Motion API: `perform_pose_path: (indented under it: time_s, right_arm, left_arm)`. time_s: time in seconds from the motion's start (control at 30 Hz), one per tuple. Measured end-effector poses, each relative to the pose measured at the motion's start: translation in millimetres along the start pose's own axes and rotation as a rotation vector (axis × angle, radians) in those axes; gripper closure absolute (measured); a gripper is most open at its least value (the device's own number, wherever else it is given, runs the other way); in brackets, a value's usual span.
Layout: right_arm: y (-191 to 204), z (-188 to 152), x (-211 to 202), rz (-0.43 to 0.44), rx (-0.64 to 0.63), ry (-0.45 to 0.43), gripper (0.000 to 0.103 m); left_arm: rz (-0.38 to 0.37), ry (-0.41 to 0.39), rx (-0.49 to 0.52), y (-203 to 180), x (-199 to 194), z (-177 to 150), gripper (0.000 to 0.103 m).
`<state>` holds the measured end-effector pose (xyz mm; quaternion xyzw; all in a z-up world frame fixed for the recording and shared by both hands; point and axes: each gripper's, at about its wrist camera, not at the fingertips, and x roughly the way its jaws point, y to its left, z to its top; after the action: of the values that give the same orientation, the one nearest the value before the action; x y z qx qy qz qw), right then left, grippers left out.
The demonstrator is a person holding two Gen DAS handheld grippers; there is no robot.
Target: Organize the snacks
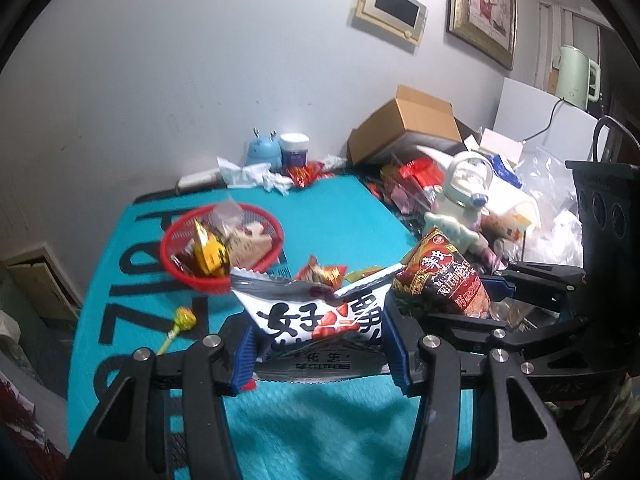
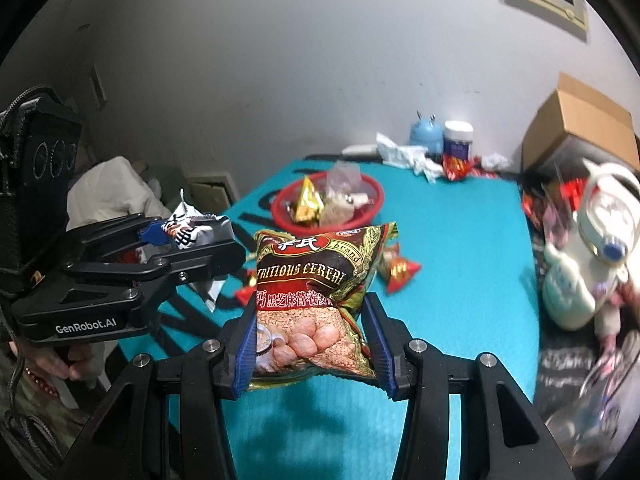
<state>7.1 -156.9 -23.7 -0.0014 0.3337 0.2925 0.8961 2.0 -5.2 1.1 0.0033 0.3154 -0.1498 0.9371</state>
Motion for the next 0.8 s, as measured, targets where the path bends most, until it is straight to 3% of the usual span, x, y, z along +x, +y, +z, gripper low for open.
perform_pose_path:
  time_s: [0.27,0.43,0.47,0.8]
  right_arm:
    - [5,39,10,-0.007,-0.059,-0.046,0.055]
    - [6,64,19,-0.002,-0.082,-0.092,0.064]
    - [7,67,22,0.004,-0.086,-0.096,0.071]
    - [-2,60,57,0.028,-0.029,0.007,0.072]
  left_arm:
    - [0.038,-0.088,0.022,16,-3,34,0.050]
    - [0.046,-0.134,0.026,28,2,56,0.050]
    - [0.049,-0.133,0.023,30,5,58,0.050]
    - [0.056,-0.081,-0.011,49,25,50,0.051]
